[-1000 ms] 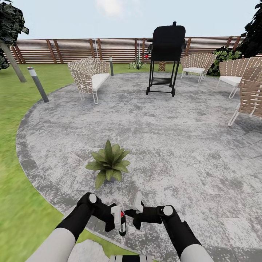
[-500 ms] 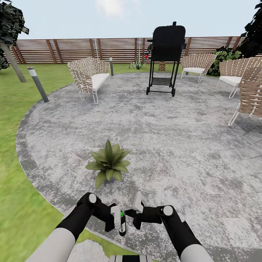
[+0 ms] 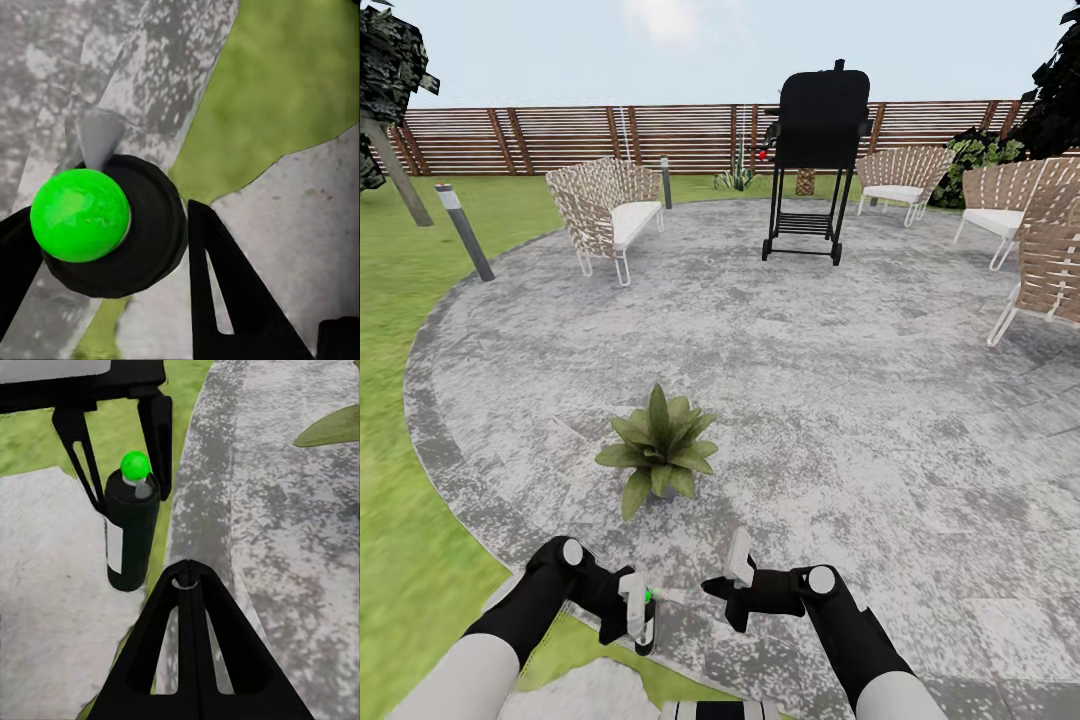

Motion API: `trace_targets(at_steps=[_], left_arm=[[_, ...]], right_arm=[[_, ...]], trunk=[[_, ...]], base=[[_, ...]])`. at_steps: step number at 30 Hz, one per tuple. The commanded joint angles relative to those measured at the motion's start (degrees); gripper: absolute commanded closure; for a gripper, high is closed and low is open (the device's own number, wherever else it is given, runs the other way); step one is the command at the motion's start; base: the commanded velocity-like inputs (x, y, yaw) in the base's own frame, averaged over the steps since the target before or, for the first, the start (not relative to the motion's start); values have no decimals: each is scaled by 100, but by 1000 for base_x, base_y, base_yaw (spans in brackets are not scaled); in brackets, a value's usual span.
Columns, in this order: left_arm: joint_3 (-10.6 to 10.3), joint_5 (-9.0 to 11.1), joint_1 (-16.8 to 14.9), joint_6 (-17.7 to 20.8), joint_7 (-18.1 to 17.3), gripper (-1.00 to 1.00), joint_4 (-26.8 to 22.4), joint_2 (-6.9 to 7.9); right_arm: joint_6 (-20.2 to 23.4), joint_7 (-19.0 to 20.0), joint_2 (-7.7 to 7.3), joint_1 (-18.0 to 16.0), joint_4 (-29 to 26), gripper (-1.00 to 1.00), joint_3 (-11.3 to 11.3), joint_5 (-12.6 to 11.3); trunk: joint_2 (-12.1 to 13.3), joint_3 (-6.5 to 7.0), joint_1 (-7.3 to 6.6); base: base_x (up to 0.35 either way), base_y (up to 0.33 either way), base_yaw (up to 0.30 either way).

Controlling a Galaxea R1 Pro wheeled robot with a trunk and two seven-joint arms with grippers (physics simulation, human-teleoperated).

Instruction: Pick up the pesticide atomizer in the garden and spray insectifuge to fully cover both potted plants in the garden.

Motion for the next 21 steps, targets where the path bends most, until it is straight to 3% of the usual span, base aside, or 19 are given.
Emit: trace_targets(at_steps=[1,3,8,9,12,17,19,21], left_arm=[[-15,-12,-3,-5,-15,100,-10,117],[-3,25,-3,1,-16,100,-10,342],[29,51,-16,7,-52,100,-18,700],[68,54,-21,9,-60,100,-18,775],[296,55,-37,4,-97,100,-18,918],[518,7,-63,48,-191,100,-27,987],[551,-9,-77,112,-173,100,-27,993],[769,-11,-86,327,-145,100,-27,991]], right_arm=[[-46,6,4,-2,-3,100,-12,66],[-44,5,4,-2,-7,100,-13,77],[-43,9,4,-2,-1,100,-24,89],[-43,11,4,-2,0,-100,-23,90],[-50,16,-4,-2,10,-100,-29,90],[-56,-19,-253,-2,11,-100,-74,87],[-69,-332,-517,-2,15,-100,-102,79],[-80,-1012,-788,8,150,-100,-254,58]], trunk=[[-2,-5,-1],[-2,-5,-1],[-2,-5,-1],[-2,-5,-1],[-2,-5,-1],[-2,-5,-1],[-2,-5,-1],[-2,-5,-1]], base=[[0,0,0],[0,0,0],[0,0,0],[0,0,0],[0,0,0],[0,0,0],[0,0,0],[0,0,0]])
